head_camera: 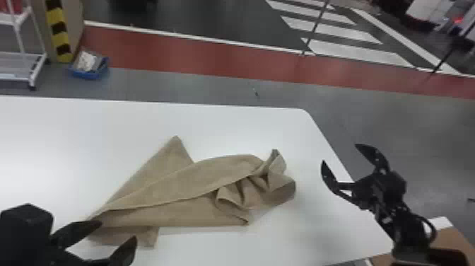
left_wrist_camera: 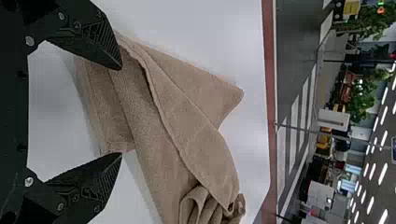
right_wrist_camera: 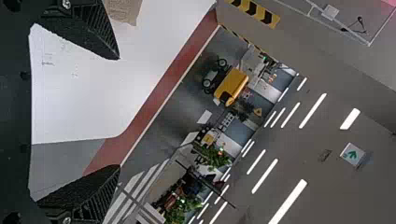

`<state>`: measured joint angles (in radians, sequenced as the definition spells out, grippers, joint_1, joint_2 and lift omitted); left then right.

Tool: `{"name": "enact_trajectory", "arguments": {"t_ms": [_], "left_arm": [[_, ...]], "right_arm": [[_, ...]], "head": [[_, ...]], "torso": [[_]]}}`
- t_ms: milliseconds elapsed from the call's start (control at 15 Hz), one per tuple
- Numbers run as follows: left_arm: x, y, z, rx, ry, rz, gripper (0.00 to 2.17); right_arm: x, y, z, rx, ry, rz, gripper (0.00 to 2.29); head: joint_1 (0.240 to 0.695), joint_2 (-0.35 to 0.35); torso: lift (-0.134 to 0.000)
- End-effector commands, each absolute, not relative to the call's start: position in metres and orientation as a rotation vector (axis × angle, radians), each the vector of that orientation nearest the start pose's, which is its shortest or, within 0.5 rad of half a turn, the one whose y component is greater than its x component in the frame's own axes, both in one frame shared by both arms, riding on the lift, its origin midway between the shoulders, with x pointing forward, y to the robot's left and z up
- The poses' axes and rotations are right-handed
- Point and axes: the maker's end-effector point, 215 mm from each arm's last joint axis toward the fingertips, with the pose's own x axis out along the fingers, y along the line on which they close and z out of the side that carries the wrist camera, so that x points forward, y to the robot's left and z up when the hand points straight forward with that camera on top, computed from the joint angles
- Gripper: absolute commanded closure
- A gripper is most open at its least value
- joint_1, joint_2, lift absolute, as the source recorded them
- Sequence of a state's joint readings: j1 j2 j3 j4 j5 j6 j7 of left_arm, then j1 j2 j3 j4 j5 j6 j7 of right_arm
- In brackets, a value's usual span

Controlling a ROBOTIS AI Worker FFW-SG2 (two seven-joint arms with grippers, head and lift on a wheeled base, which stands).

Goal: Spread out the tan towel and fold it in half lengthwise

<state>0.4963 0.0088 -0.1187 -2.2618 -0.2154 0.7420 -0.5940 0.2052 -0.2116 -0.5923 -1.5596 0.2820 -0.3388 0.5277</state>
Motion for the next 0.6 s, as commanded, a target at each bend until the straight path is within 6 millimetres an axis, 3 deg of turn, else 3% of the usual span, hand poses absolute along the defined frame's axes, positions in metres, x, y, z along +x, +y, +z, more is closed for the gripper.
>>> {"name": "enact_trajectory", "arguments": {"t_ms": [0, 133, 333, 533], "left_arm": [[0.368, 0.075, -0.417, 0.051, 0.507, -0.642, 0.33], [0.365, 0.067, -0.414, 0.067, 0.488, -0.690, 0.33], [0.357, 0.062, -0.425, 0.198, 0.522, -0.756, 0.34], [0.352, 0.052, -0.439, 0.181, 0.554, -0.812, 0.54]], "right_arm": [[0.478, -0.485, -0.341, -0.619, 0.064, 0.066, 0.05], [0.484, -0.483, -0.338, -0.622, 0.061, 0.068, 0.05], [0.492, -0.480, -0.332, -0.624, 0.052, 0.072, 0.05], [0.501, -0.479, -0.331, -0.628, 0.067, 0.075, 0.05]], "head": [[0.695, -0.350], [0.695, -0.350], [0.695, -0.350], [0.695, -0.350]], "torso": [[-0.120], [-0.120], [-0.120], [-0.120]]}}
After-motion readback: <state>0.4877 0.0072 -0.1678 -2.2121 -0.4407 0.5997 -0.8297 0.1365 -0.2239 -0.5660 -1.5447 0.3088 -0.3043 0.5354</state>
